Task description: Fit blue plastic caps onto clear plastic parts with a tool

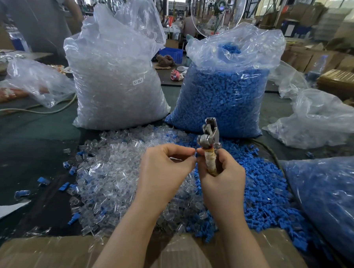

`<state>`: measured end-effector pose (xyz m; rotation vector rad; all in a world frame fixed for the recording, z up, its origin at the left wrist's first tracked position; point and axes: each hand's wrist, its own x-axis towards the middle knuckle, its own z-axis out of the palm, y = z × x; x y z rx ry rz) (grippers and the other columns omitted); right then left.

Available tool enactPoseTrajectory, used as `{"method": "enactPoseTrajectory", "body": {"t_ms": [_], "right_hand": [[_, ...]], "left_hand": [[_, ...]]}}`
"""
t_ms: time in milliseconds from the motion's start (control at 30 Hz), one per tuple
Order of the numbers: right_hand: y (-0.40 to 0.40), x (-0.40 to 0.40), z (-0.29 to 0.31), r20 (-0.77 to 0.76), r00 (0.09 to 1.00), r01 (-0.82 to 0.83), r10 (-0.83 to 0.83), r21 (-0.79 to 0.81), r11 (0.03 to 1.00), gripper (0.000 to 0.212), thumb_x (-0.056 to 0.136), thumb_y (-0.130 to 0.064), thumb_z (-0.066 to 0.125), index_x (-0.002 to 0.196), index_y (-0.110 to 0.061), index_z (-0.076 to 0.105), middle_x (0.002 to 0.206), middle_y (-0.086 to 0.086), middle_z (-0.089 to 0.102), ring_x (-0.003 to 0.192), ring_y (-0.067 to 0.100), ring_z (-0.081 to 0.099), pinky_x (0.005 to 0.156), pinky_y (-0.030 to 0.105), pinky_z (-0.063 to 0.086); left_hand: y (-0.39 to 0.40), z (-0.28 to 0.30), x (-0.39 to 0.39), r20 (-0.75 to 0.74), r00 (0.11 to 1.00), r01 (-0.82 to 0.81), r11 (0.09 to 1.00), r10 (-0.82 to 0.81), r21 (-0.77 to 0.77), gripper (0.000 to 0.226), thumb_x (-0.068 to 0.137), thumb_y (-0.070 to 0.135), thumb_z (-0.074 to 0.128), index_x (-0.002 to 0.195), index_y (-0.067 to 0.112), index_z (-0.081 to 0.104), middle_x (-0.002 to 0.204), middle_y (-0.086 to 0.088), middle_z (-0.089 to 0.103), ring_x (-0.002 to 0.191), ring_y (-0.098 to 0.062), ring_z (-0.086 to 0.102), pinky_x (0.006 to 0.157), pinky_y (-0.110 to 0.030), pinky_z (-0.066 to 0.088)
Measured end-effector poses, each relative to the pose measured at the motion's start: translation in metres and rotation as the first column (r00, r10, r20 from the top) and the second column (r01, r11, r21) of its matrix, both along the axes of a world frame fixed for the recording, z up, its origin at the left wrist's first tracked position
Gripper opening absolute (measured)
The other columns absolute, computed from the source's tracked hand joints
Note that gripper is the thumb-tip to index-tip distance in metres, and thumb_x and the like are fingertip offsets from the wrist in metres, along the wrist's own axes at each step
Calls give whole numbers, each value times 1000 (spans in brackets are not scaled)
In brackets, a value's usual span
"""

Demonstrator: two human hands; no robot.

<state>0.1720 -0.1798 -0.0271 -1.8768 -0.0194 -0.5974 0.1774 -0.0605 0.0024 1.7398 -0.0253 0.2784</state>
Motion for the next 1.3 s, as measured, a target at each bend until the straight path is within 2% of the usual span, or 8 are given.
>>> {"method": "enactPoseTrajectory", "body": {"t_ms": [300,467,667,800,867,967,1133,1300], "right_hand": [[0,0,3,-38,996,-79,83,75,994,13,83,-5,63,85,-17,68,70,0,66,60,14,57,53,31,46],[1,1,3,-63,994,-84,90,85,993,15,83,-9,65,85,-23,68,72,-7,67,60,7,58,55,27,48],[-1,1,8,-106,987,-103,122,175,979,17,88,-14,68,84,-30,68,74,-1,68,62,18,60,57,32,51],[-13,0,12,-211,954,-193,212,106,975,12,86,-17,70,84,-29,68,77,0,69,69,21,63,63,33,53],[-19,-1,12,-303,913,-262,273,76,962,9,85,-20,71,87,-28,68,80,-4,70,76,18,65,69,35,55],[-24,-2,11,-372,858,-360,353,54,932,8,86,-21,70,91,-27,67,80,-13,68,76,8,65,71,24,53],[-25,-4,13,-411,812,-438,413,38,898,20,73,-36,66,92,-28,66,79,-14,67,77,9,64,74,28,52],[-20,-2,11,-324,874,-362,361,60,930,4,86,-21,70,87,-21,66,78,1,65,74,21,62,72,37,53]], "left_hand": [[-2,-2,2,2,999,-48,999,48,1,21,73,12,85,73,30,75,71,13,74,69,-5,71,71,-32,62],[-2,-5,1,13,998,-63,998,63,-23,16,76,13,84,77,27,76,73,10,75,71,-8,72,74,-39,62],[-1,-6,3,7,998,-63,995,64,-75,17,78,10,82,78,25,76,73,8,75,72,-9,72,71,-28,60],[4,-4,4,-17,998,-59,985,57,-165,14,80,7,79,83,19,75,74,4,75,72,-10,73,66,-18,56],[6,-3,5,-22,999,-51,975,48,-218,13,80,4,78,85,16,74,75,2,76,72,-11,74,65,-16,55],[9,-3,5,-11,999,-42,967,40,-253,14,81,2,76,84,15,74,73,1,75,70,-10,73,64,-14,54],[12,-3,5,-9,1000,-28,965,26,-262,14,82,1,75,85,14,74,74,1,76,70,-9,73,65,-16,54],[13,-1,4,-26,999,-27,969,21,-244,11,80,2,77,86,12,74,72,0,75,67,-11,73,62,-15,54]]}}
